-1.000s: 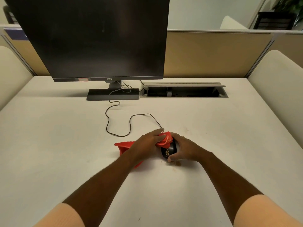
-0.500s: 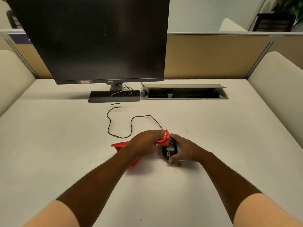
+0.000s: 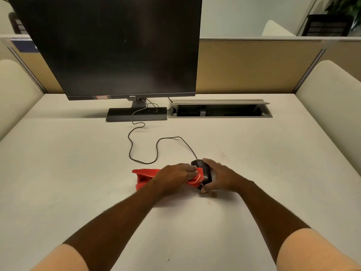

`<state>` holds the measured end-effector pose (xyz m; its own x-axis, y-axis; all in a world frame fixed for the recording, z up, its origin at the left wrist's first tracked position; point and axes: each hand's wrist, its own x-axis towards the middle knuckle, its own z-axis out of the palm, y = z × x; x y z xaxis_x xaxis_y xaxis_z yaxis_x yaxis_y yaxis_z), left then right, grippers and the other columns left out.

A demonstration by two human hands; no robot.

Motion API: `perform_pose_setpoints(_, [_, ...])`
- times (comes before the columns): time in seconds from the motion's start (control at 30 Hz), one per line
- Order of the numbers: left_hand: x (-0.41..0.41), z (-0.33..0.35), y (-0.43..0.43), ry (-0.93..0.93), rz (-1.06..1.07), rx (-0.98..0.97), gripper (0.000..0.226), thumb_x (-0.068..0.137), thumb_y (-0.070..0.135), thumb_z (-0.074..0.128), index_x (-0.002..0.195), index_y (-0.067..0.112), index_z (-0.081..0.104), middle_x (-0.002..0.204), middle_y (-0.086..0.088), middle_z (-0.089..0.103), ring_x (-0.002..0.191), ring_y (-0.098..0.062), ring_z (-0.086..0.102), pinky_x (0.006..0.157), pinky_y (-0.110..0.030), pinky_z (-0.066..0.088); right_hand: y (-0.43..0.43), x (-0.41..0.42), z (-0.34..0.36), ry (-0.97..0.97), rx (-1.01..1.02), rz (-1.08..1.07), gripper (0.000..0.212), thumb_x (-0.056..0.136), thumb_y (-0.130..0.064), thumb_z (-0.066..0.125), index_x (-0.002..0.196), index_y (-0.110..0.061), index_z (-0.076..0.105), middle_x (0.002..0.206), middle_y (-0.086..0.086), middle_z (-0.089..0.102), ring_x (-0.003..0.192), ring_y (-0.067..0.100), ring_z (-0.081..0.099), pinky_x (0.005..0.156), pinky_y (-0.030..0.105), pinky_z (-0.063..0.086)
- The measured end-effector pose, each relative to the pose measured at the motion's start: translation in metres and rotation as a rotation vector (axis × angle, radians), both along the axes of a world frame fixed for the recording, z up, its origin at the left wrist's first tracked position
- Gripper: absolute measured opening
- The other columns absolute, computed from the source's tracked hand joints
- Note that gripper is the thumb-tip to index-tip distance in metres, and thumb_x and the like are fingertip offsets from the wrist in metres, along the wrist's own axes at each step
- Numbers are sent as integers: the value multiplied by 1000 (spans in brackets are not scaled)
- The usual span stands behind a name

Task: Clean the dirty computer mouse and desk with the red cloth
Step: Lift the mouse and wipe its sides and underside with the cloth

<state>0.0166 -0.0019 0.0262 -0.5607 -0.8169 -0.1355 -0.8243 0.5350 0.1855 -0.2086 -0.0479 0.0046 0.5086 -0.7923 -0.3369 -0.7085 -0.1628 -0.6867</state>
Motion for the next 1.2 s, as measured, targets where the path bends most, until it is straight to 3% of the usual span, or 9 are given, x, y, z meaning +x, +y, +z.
perform_pose_setpoints(0.07, [6, 0, 1, -24, -3, 0, 54, 95, 13, 50, 146, 26, 40, 156, 6, 35, 140, -22, 36, 92, -42, 50, 0, 0, -1, 10, -10, -1, 110, 51, -51, 85, 143, -37, 27, 114, -25, 42, 109, 6, 44, 79, 14, 34])
perform_pose_setpoints(0.17, [9, -1, 3, -24, 9, 3, 54, 95, 15, 52, 147, 26, 40, 155, 4, 37, 139, -22, 37, 93, -43, 51, 1, 0, -1, 19, -13, 15, 108, 53, -49, 85, 142, -37, 26, 108, -34, 36, 107, 6, 41, 78, 13, 33])
perform_pose_setpoints(0.33, [5, 3, 5, 42, 73, 17, 58, 93, 19, 56, 148, 26, 38, 157, 3, 35, 140, -20, 36, 97, -40, 45, -1, 0, -1, 78, -10, 72, 117, 50, -53, 83, 145, -34, 18, 125, -17, 36, 117, 10, 35, 91, 27, 35])
perform_pose_setpoints(0.63, [-23, 10, 7, 59, 38, -11, 57, 96, 31, 60, 148, 27, 38, 158, 5, 33, 141, -18, 35, 102, -36, 41, -3, -1, -5, 93, -23, 92, 121, 50, -55, 84, 147, -31, 17, 132, -18, 37, 118, 13, 37, 97, 31, 37])
perform_pose_setpoints(0.73, [-25, 10, 12, 25, -3, -11, 54, 96, 29, 59, 147, 24, 40, 156, 3, 36, 141, -20, 36, 99, -40, 46, -3, 0, -5, 84, -51, 91, 114, 51, -53, 85, 144, -31, 23, 132, -12, 45, 116, 16, 43, 95, 36, 42])
perform_pose_setpoints(0.9, [-16, 3, 26, -48, -112, -78, 46, 97, 15, 52, 142, 18, 46, 151, 0, 44, 136, -23, 43, 75, -39, 52, -1, 0, -6, 89, -85, 92, 114, 55, -60, 79, 147, -28, 19, 133, -14, 41, 118, 14, 41, 95, 31, 38])
perform_pose_setpoints(0.97, [-9, -1, 31, -70, -137, -85, 45, 95, 14, 54, 140, 17, 48, 148, 1, 47, 132, -23, 47, 66, -37, 51, -1, 1, -7, 95, -83, 83, 111, 55, -53, 80, 145, -31, 19, 128, -16, 40, 118, 13, 41, 91, 28, 37])
perform_pose_setpoints(1.07, [1, -5, 33, -93, -135, -82, 45, 94, 14, 54, 139, 18, 49, 147, 2, 48, 130, -23, 48, 66, -36, 50, -1, 1, -5, 94, -79, 59, 108, 48, -51, 83, 135, -46, 20, 117, -24, 41, 110, 9, 40, 81, 23, 37])
perform_pose_setpoints(1.2, [5, 0, 28, -65, -54, -87, 48, 93, 23, 58, 140, 22, 48, 148, 3, 48, 130, -22, 49, 78, -38, 53, 0, 2, -2, 92, -68, 45, 110, 44, -54, 85, 132, -52, 18, 106, -40, 33, 108, 6, 41, 77, 16, 35])
